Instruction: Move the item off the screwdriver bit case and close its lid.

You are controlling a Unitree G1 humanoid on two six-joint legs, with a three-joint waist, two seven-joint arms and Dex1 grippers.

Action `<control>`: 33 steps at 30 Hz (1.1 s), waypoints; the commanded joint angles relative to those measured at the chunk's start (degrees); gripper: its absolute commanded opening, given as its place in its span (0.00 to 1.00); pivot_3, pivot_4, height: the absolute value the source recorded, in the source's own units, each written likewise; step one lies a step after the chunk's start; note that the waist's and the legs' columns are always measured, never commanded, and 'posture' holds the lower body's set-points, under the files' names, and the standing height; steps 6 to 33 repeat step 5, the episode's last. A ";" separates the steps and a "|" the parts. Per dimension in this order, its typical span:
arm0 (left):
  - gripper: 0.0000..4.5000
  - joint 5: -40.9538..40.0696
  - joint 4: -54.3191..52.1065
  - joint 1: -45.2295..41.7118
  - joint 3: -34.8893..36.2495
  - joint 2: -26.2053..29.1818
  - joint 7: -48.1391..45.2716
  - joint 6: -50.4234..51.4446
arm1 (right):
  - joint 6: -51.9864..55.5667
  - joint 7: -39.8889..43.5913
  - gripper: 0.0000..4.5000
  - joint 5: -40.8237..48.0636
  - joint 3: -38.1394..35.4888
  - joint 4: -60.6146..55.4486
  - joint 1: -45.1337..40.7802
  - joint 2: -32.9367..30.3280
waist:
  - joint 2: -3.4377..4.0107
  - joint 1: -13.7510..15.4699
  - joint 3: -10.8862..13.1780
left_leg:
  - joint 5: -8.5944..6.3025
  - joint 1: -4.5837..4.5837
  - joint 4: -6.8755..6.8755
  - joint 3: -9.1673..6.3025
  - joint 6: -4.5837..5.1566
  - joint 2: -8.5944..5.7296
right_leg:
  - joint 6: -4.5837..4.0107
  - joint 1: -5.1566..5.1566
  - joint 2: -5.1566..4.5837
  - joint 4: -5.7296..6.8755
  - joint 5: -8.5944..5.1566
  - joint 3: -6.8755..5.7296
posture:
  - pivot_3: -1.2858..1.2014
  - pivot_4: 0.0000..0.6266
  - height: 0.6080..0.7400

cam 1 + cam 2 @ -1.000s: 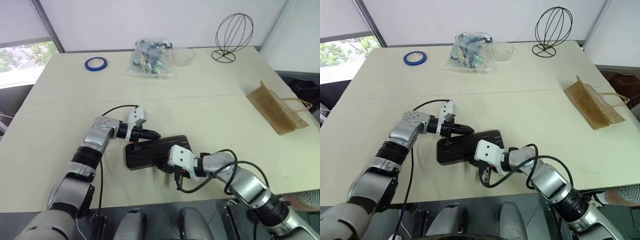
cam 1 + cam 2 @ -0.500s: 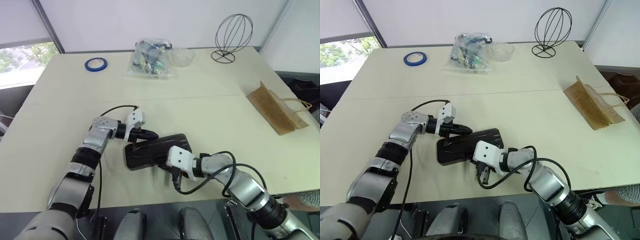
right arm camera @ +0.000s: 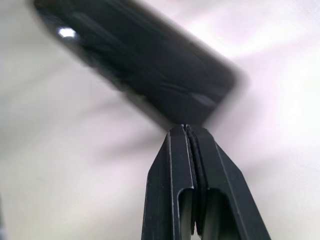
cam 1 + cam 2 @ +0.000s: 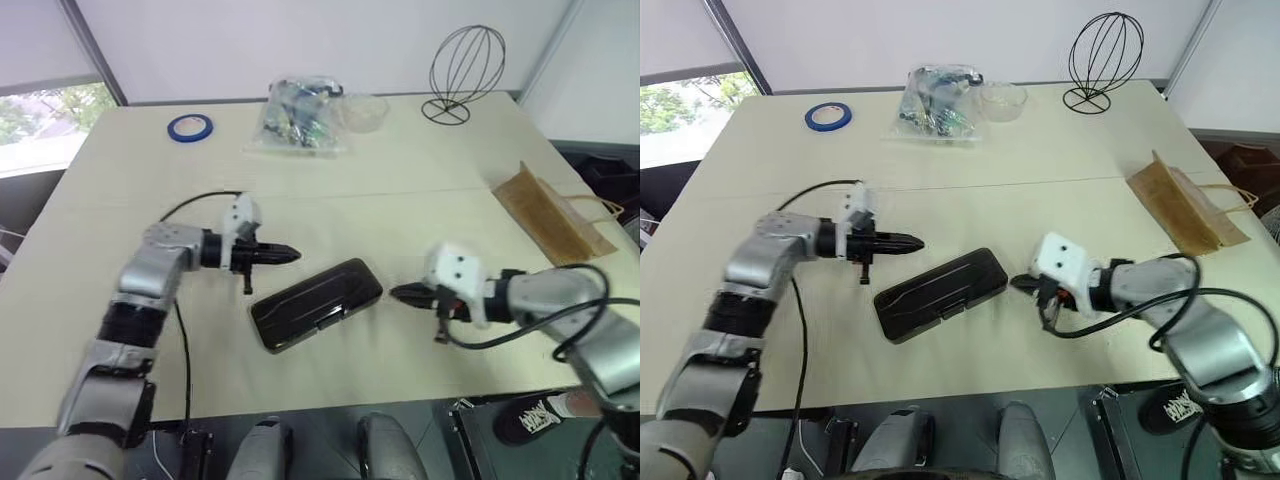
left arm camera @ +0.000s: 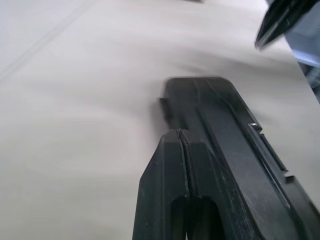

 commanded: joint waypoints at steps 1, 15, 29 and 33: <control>0.00 -6.68 -12.71 4.60 7.00 4.58 3.20 8.09 | 1.32 1.76 0.01 5.10 -7.31 -1.96 -2.13 -2.46 | 0.00 0.17 0.00 | 0.00 0.01 -0.01 -0.01 0.00 0.01 | 0.00 0.01 0.00 -0.01 0.00 -0.01 | 0.52 0.24 1.00; 0.00 -12.36 -24.22 13.80 15.22 10.16 6.77 15.04 | 3.02 2.70 0.01 9.43 -12.65 -1.43 -3.71 -4.86 | 0.01 0.22 0.04 | -0.01 0.00 -0.04 0.01 0.02 0.03 | 0.00 0.04 -0.03 -0.08 0.00 0.02 | 0.52 0.24 1.00; 0.00 -12.36 -24.22 13.80 15.22 10.16 6.77 15.04 | 3.02 2.70 0.01 9.43 -12.65 -1.43 -3.71 -4.86 | 0.01 0.22 0.04 | -0.01 0.00 -0.04 0.01 0.02 0.03 | 0.00 0.04 -0.03 -0.08 0.00 0.02 | 0.52 0.24 1.00; 0.00 -12.36 -24.22 13.80 15.22 10.16 6.77 15.04 | 3.02 2.70 0.01 9.43 -12.65 -1.43 -3.71 -4.86 | 0.01 0.22 0.04 | -0.01 0.00 -0.04 0.01 0.02 0.03 | 0.00 0.04 -0.03 -0.08 0.00 0.02 | 0.52 0.24 1.00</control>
